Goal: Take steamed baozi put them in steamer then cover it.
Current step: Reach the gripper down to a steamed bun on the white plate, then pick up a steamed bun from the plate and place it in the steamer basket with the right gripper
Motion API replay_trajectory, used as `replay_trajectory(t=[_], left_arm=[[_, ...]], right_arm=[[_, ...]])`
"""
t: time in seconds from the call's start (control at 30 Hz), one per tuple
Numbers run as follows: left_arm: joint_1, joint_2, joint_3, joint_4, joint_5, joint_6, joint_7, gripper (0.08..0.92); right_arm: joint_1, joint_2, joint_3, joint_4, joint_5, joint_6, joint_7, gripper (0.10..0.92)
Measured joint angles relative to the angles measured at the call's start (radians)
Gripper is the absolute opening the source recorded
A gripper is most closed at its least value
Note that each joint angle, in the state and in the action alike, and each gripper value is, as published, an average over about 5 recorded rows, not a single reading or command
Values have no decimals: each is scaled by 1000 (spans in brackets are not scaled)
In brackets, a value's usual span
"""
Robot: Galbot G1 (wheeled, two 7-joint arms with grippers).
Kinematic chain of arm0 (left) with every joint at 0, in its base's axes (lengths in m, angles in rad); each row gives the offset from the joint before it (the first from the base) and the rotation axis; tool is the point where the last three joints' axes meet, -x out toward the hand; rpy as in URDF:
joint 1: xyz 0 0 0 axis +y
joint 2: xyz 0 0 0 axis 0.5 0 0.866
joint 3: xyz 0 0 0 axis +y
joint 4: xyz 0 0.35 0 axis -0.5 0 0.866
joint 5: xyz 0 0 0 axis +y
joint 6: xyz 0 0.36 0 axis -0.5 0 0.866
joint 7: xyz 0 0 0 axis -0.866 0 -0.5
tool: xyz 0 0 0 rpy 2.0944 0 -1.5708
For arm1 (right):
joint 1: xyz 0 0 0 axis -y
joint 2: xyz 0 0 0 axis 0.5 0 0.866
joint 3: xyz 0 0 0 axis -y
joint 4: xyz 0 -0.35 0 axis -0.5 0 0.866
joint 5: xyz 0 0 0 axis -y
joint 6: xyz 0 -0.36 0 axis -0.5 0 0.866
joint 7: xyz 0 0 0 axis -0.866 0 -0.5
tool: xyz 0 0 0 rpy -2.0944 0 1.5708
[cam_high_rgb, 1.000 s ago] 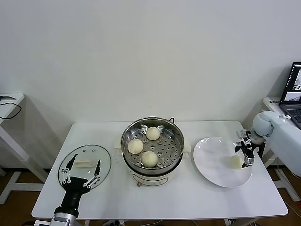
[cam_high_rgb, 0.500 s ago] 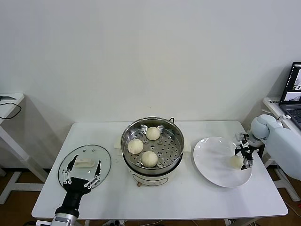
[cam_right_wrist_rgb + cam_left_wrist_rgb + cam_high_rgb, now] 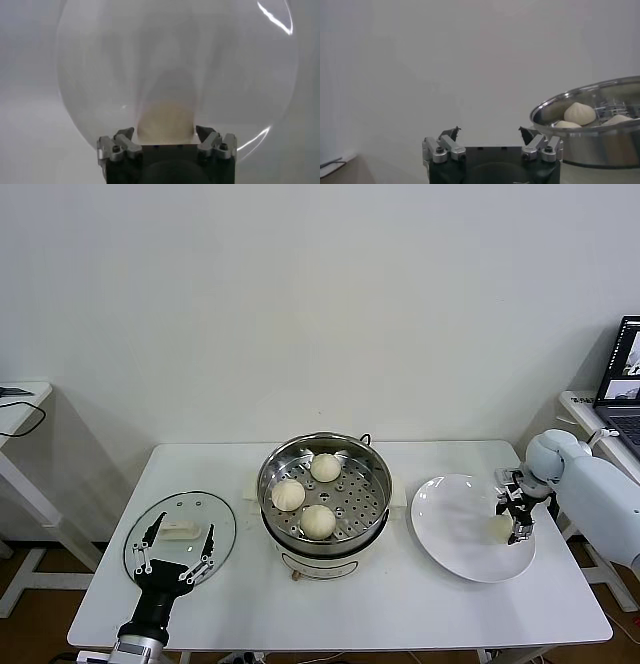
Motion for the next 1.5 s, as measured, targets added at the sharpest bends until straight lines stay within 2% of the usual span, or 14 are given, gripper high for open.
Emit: replay_trajectory(t=[0.13,0.4,0.63,1.1,1.5], left_arm=[[-3,-1,2,0,0,1,0,823],[-5,-2,4,-6,-1,3,0,823],[-10,-5,13,-11,1,3,-1,823],[-18,4,18,-16,-3,-3,1,823],[-21,18,13,-26,-18,-11,5,823]], right_arm=[[-1,0,1,1,-3,2,0,672],[5,-17,-7,24,11,-1,-2,670],[57,-72,-72,103,91,-28,-15,670],[420,-217,-438,422,433,-187,0,670],[850,-167,-819,657,761,-357,62,684]])
